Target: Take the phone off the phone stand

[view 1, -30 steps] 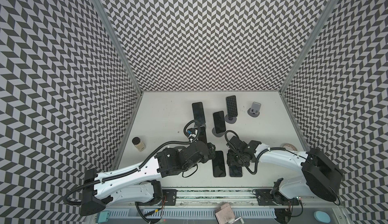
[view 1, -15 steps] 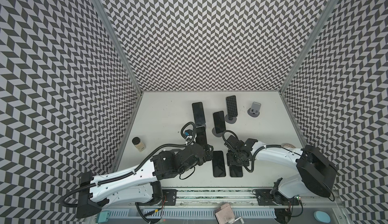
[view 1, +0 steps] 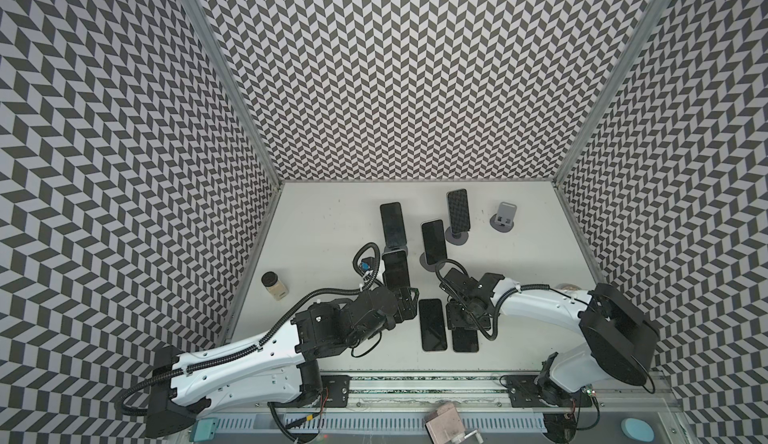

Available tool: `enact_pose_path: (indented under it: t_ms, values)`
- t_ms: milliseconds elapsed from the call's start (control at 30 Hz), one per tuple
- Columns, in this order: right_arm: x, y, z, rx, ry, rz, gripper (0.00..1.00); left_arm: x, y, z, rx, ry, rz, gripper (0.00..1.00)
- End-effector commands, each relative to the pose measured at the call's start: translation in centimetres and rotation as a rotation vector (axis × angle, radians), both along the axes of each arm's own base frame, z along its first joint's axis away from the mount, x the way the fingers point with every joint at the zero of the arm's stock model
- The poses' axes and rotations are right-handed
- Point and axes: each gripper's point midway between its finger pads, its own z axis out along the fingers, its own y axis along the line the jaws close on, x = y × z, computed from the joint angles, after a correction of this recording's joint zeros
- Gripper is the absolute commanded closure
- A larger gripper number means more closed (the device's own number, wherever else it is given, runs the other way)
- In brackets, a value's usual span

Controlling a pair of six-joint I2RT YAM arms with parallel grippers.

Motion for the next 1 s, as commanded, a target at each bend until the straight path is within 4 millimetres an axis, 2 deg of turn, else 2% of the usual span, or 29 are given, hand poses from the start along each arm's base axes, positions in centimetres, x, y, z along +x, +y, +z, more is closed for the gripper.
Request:
enact_pose_path:
  t_ms: [0, 400, 600, 767, 967]
  values:
    - [0.3, 0.8, 0.1, 0.011, -0.001, -0.01, 0.39, 0.6, 0.7, 0.2, 0.006, -0.034, 0.029, 0.05]
    - [0.0, 1.0, -0.2, 0.038, 0.005, 0.006, 0.37, 0.4, 1.5, -0.4, 0.008, -0.01, 0.053, 0.06]
    - [0.1, 0.9, -0.2, 0.036, -0.004, 0.018, 0.32, 0.4, 1.5, -0.6, 0.019, 0.002, 0.058, 0.06]
    - [0.1, 1.1, -0.1, 0.046, -0.009, 0.025, 0.27, 0.1, 1.8, -1.5, 0.026, 0.037, 0.073, 0.06]
    - [-0.1, 0.9, -0.3, 0.051, -0.011, 0.028, 0.18, -0.1, 2.0, -1.7, 0.017, 0.065, 0.085, 0.06]
